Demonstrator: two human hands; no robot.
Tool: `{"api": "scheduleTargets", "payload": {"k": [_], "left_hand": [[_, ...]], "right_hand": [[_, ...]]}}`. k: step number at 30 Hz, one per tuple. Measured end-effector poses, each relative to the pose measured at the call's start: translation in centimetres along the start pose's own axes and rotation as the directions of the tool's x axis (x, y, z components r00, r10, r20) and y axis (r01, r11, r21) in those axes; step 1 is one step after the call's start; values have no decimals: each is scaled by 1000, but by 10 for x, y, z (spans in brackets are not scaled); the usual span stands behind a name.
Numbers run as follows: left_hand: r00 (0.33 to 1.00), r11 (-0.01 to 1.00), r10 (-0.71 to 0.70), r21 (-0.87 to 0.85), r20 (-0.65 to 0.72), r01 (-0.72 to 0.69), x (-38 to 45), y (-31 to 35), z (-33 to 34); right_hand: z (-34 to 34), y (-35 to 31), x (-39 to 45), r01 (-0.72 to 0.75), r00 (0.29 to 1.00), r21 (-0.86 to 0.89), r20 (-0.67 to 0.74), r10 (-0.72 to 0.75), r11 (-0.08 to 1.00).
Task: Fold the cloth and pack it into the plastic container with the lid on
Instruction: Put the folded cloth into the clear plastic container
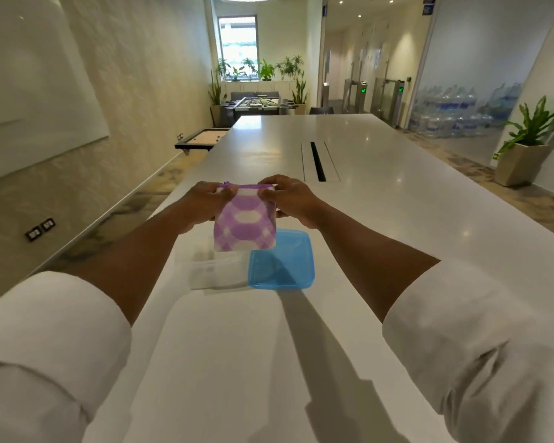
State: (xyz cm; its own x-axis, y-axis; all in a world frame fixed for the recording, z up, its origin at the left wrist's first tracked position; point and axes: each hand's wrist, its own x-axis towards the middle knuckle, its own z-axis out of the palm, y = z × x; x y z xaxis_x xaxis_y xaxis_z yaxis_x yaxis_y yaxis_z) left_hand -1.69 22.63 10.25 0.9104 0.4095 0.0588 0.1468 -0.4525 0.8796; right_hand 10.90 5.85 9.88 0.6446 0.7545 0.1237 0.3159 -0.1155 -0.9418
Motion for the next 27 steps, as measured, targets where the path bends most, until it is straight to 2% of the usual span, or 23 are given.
{"api": "scheduleTargets", "payload": {"k": [5, 11, 16, 18, 20, 23, 27], "left_hand": [[992, 998, -50, 22, -118, 53, 11, -13, -29], [979, 992, -99, 57, -178, 111, 23, -41, -53], [976, 986, -120, 92, -182, 138, 29, -59, -57], [978, 982, -116, 128, -176, 140, 31, -67, -57], [982, 961, -103, 240, -159, 139, 33, -75, -57], [989, 891, -105, 432, -106, 141, 36, -82, -53], [983, 808, -176, 564, -45, 171, 40, -89, -48]], "right_hand": [[24, -2, 26, 62, 998, -75, 7, -62, 995], [47, 4, 58, 86, 996, -127, 21, -84, 988], [63, 20, 82, 144, 989, -322, 35, -140, 936], [68, 25, 86, 177, 984, -452, 89, -153, 874], [73, 27, 89, 198, 979, -579, 163, -125, 791], [83, 29, 93, 185, 975, -710, 220, -35, 679], [95, 32, 93, 239, 956, -840, 291, 33, 488]]}}
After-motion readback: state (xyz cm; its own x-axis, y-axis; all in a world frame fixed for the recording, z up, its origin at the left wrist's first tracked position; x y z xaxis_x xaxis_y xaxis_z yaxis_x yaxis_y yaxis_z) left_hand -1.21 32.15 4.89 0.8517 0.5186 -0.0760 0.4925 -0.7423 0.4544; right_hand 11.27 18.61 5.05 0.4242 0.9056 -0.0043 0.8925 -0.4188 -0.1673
